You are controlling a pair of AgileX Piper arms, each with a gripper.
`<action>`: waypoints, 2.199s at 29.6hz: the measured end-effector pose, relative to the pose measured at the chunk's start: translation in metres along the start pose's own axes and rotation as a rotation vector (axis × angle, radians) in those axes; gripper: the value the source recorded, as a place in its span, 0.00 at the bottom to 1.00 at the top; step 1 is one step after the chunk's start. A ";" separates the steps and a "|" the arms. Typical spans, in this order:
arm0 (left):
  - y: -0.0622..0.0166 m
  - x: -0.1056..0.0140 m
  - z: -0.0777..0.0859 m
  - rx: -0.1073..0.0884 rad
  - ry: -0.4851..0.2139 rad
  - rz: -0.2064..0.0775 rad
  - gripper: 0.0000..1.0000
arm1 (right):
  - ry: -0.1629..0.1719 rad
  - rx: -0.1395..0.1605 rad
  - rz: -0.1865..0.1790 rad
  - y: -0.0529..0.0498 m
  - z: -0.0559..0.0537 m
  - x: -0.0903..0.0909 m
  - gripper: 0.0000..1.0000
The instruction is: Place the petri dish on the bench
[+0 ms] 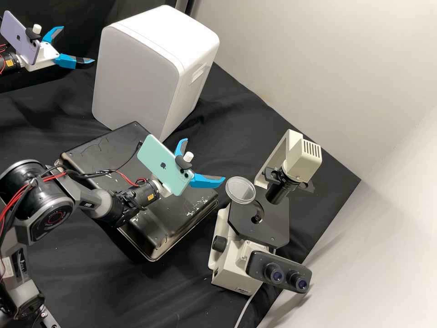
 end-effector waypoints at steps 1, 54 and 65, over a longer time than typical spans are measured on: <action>0.0000 0.000 0.000 0.000 0.000 0.000 1.00 | 0.000 0.000 0.000 0.000 0.000 0.000 1.00; -0.0354 -0.125 0.076 0.029 -0.505 -0.066 1.00 | 0.000 0.000 0.000 0.000 0.000 0.000 1.00; -0.0443 -0.148 0.089 0.037 -0.595 -0.109 1.00 | 0.000 0.000 0.000 0.000 0.000 0.000 1.00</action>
